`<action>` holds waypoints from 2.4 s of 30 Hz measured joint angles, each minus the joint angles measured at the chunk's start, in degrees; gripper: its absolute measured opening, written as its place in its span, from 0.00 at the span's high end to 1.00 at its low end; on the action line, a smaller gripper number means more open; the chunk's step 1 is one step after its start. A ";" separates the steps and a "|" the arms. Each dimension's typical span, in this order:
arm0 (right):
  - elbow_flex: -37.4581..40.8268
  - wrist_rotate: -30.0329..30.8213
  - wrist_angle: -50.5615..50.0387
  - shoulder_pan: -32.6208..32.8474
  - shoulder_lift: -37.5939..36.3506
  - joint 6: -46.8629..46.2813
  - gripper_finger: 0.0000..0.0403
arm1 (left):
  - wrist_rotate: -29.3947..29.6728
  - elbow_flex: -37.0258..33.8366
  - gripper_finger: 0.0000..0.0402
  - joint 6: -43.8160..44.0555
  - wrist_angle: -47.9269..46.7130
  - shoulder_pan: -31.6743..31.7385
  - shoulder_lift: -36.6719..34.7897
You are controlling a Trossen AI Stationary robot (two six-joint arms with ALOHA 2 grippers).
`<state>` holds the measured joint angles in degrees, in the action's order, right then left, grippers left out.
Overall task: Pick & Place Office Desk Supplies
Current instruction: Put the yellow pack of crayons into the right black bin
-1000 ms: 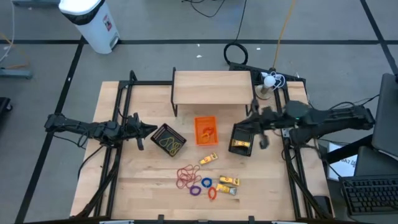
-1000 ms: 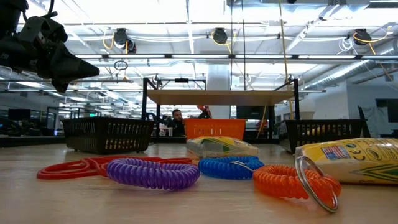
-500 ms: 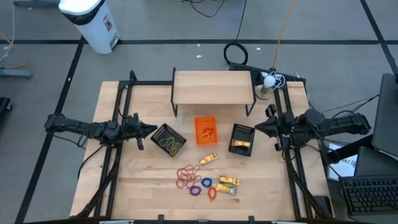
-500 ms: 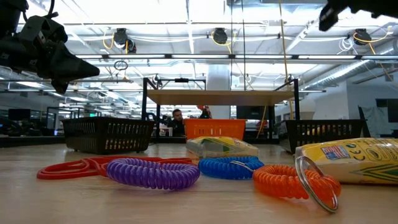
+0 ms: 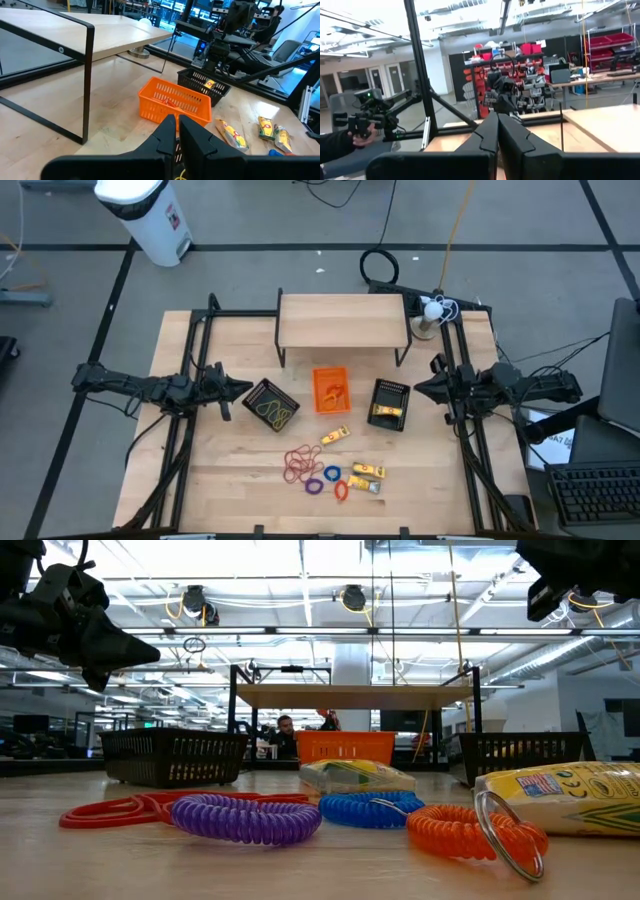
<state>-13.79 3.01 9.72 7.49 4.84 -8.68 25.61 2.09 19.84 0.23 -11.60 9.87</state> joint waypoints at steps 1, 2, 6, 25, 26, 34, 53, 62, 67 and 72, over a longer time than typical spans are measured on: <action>0.06 -0.03 -0.13 0.00 0.04 -0.18 1.00 | 0.00 0.00 0.95 0.00 0.00 -0.02 -0.02; 0.06 -0.03 -0.33 0.00 0.04 -0.42 1.00 | 0.00 0.00 0.95 0.00 0.00 0.00 -0.01; 0.06 0.10 -1.86 0.00 0.35 -1.15 1.00 | -0.02 0.00 0.95 0.00 0.00 0.00 -0.01; 0.04 0.74 -5.82 0.00 2.94 -4.01 1.00 | 0.39 0.00 0.95 -1.67 0.00 -0.01 -0.01; 0.04 1.48 -7.23 0.02 3.70 -4.63 1.00 | 0.39 0.00 0.95 -1.67 0.02 0.00 0.00; -2.39 2.90 -11.35 1.35 17.34 -10.44 1.00 | 0.42 0.00 0.95 -2.95 0.02 -0.02 -0.02; -37.19 7.49 -32.65 15.81 62.83 -16.16 0.80 | 0.44 0.00 0.95 -3.47 0.00 0.00 -0.01; -44.25 5.78 -33.14 20.90 76.51 -21.33 0.52 | 0.44 0.00 0.95 -3.18 -0.02 -0.01 0.00; -45.84 5.76 -33.09 23.14 83.17 -24.88 0.50 | 0.44 0.00 0.95 -3.17 -0.02 -0.02 -0.02; -45.89 5.81 -31.25 24.62 87.26 -27.37 0.51 | 0.44 0.00 0.95 -3.17 -0.02 -0.01 -0.01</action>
<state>-59.68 8.82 -21.53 32.10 92.10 -36.04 26.04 2.09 16.67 0.21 -11.61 9.86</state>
